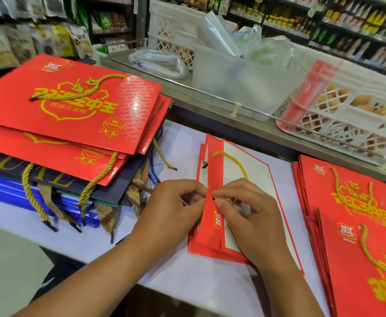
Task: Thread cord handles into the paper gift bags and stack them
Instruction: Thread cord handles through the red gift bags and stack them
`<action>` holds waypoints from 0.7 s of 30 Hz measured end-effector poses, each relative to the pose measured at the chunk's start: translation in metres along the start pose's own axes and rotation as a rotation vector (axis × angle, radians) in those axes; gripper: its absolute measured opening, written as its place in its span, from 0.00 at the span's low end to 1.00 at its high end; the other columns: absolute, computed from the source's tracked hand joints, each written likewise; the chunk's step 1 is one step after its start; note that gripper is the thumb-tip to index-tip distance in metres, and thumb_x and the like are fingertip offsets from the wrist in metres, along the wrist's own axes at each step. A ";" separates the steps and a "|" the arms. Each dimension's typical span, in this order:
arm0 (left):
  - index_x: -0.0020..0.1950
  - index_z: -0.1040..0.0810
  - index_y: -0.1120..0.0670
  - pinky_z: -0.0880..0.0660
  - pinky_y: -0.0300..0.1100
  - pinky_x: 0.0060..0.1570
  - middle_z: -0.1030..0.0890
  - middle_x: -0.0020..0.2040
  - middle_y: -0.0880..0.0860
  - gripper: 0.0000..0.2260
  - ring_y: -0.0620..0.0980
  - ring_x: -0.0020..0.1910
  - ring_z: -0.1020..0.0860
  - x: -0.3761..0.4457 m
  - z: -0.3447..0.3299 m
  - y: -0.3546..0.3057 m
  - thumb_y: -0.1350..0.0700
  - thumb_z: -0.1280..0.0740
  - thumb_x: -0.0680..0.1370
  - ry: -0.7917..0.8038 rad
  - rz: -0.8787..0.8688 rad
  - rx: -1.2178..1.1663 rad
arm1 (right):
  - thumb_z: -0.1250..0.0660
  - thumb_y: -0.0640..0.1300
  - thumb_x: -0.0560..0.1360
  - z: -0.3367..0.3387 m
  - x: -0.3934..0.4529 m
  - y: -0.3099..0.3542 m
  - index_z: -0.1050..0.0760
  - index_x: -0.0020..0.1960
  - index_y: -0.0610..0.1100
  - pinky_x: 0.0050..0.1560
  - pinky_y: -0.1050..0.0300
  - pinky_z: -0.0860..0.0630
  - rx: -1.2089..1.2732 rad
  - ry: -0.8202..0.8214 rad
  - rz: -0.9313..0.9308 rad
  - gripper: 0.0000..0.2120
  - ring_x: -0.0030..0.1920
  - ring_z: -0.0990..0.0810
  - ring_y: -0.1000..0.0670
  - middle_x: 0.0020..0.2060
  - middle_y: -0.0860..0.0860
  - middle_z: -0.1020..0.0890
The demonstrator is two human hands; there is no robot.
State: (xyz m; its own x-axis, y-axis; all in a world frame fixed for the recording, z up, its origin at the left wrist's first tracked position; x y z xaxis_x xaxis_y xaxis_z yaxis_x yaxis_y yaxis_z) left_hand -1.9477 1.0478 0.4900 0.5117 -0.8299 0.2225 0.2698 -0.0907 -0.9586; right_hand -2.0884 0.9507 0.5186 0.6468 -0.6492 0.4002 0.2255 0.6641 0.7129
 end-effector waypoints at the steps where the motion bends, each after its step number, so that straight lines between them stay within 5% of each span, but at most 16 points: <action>1: 0.44 0.13 0.48 0.18 0.52 0.39 0.16 0.35 0.50 0.06 0.48 0.33 0.20 -0.001 -0.001 -0.001 0.57 0.26 0.79 0.009 -0.003 0.002 | 0.27 0.45 0.79 0.001 0.000 0.000 0.15 0.55 0.53 0.56 0.68 0.22 0.008 0.005 -0.006 0.07 0.56 0.17 0.57 0.51 0.62 0.16; 9: 0.49 0.15 0.49 0.21 0.55 0.40 0.21 0.33 0.48 0.12 0.47 0.34 0.23 -0.002 -0.005 0.001 0.63 0.34 0.81 0.067 0.040 -0.008 | 0.27 0.40 0.78 0.001 0.003 0.000 0.17 0.49 0.51 0.53 0.67 0.24 -0.034 -0.025 0.001 0.06 0.54 0.18 0.55 0.47 0.60 0.18; 12: 0.46 0.17 0.52 0.18 0.57 0.44 0.15 0.39 0.52 0.10 0.53 0.38 0.17 -0.002 -0.005 0.000 0.60 0.36 0.84 0.063 0.065 -0.050 | 0.28 0.39 0.79 0.003 0.004 0.002 0.18 0.47 0.53 0.51 0.70 0.25 -0.037 -0.060 0.010 0.09 0.53 0.19 0.55 0.47 0.60 0.18; 15: 0.44 0.20 0.53 0.22 0.55 0.39 0.18 0.36 0.54 0.09 0.49 0.34 0.21 -0.002 -0.002 -0.002 0.54 0.34 0.84 0.012 0.069 -0.088 | 0.30 0.36 0.79 0.003 0.005 0.002 0.20 0.47 0.53 0.49 0.70 0.26 -0.029 -0.061 0.018 0.12 0.51 0.19 0.54 0.46 0.60 0.18; 18: 0.48 0.23 0.49 0.22 0.52 0.37 0.19 0.35 0.55 0.06 0.51 0.33 0.21 -0.002 -0.002 -0.004 0.49 0.29 0.81 0.003 0.042 -0.029 | 0.32 0.39 0.81 -0.002 0.004 0.001 0.22 0.49 0.55 0.50 0.70 0.26 -0.025 -0.040 -0.003 0.10 0.52 0.19 0.55 0.47 0.61 0.19; 21: 0.54 0.27 0.44 0.25 0.49 0.32 0.20 0.34 0.54 0.09 0.46 0.30 0.24 -0.001 -0.005 -0.004 0.54 0.28 0.80 0.034 0.008 0.048 | 0.36 0.50 0.81 -0.008 0.004 -0.003 0.22 0.52 0.56 0.52 0.70 0.25 -0.030 -0.016 -0.029 0.04 0.54 0.20 0.57 0.48 0.63 0.19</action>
State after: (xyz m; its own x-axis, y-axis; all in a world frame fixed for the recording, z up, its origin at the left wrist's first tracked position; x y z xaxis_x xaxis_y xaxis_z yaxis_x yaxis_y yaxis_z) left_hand -1.9534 1.0466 0.4923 0.4861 -0.8488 0.2077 0.3053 -0.0578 -0.9505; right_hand -2.0811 0.9492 0.5132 0.6277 -0.6743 0.3890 0.2658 0.6554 0.7070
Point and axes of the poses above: each hand's wrist, its own x-axis towards the middle knuckle, its own z-axis out of the back of the hand, y = z × x, the point moved 6 cm from there along x, towards the middle knuckle
